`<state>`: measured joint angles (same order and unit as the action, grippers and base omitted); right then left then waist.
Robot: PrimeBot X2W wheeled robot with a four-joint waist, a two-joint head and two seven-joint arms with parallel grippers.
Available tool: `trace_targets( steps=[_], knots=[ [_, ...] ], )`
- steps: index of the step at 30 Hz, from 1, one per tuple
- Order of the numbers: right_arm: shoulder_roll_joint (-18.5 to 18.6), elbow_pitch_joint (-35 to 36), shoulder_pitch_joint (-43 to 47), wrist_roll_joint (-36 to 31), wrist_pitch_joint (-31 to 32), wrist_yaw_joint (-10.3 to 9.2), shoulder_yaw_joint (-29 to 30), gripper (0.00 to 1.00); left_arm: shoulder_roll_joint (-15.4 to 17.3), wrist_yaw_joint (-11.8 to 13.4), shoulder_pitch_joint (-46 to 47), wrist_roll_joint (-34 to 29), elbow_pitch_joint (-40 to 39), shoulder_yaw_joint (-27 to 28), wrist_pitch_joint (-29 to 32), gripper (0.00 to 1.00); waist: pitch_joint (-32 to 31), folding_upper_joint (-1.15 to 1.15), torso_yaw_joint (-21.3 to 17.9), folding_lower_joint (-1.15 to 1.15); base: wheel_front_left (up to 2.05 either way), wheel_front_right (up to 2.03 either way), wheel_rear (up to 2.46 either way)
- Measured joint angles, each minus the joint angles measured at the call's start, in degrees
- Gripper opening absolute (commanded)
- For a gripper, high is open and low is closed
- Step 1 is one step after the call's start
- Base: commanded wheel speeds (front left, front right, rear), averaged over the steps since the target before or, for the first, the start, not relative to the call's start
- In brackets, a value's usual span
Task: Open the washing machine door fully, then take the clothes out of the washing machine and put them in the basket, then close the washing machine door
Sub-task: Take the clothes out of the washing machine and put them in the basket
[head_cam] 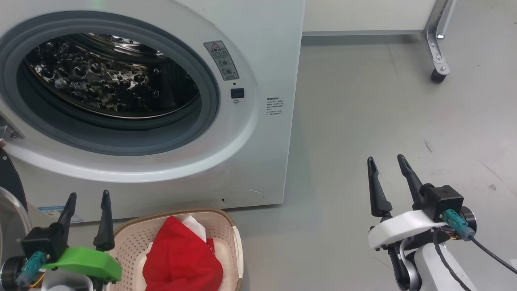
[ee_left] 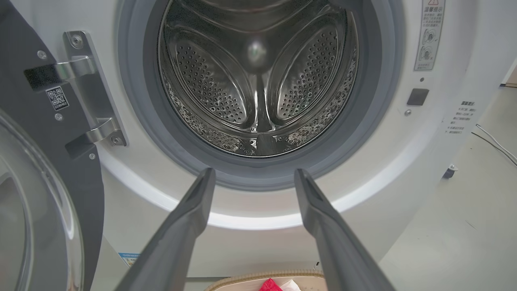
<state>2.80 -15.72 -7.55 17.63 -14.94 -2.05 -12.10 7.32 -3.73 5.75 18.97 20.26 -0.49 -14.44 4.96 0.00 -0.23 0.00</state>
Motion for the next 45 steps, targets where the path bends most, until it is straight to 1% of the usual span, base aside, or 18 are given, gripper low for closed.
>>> trace_targets(
  steps=[3,10,25,31,34,38,45],
  knots=[
    [0.0,0.1,0.4,0.0,0.0,0.42,0.1,1.00,-0.7,0.5,-1.8,-0.4,-2.1,1.2,0.0,1.00,-0.7,0.00,0.0,0.00,0.00,0.00,0.00],
    [0.0,-1.1,1.4,-0.3,0.0,0.41,0.1,1.00,-1.8,0.5,-3.5,-1.7,-6.4,2.2,0.0,1.00,-1.0,0.00,0.2,0.00,0.00,0.00,0.00],
    [0.0,-1.6,1.9,-1.1,0.0,0.47,0.1,1.00,-3.0,0.3,-7.6,-4.2,-9.5,3.9,0.0,1.00,-1.3,0.00,0.2,0.00,0.00,0.00,0.00],
    [0.0,-1.6,1.9,-1.1,0.0,0.48,0.2,1.00,-3.4,-0.1,-8.0,-4.5,-10.3,4.0,0.0,1.00,-1.4,0.00,-0.1,0.00,0.00,0.00,0.00],
    [0.0,-1.7,1.9,-1.1,0.0,0.94,0.3,1.00,-3.6,-0.2,-8.1,-4.6,-10.8,4.0,0.0,1.00,-1.4,0.00,-0.2,0.00,-0.01,0.01,0.00],
    [0.0,-1.8,1.9,-1.1,0.0,0.97,0.4,1.00,-3.8,-0.6,-8.2,-5.3,-11.2,4.1,0.0,1.00,-1.5,0.00,-0.3,0.00,-0.12,0.12,0.00],
    [0.0,-2.0,1.9,-1.1,0.0,1.07,0.6,1.00,-4.1,-0.6,-9.1,-6.2,-11.6,4.9,0.0,1.00,-1.8,0.00,-0.2,0.00,-0.34,0.34,0.00]
  ],
)
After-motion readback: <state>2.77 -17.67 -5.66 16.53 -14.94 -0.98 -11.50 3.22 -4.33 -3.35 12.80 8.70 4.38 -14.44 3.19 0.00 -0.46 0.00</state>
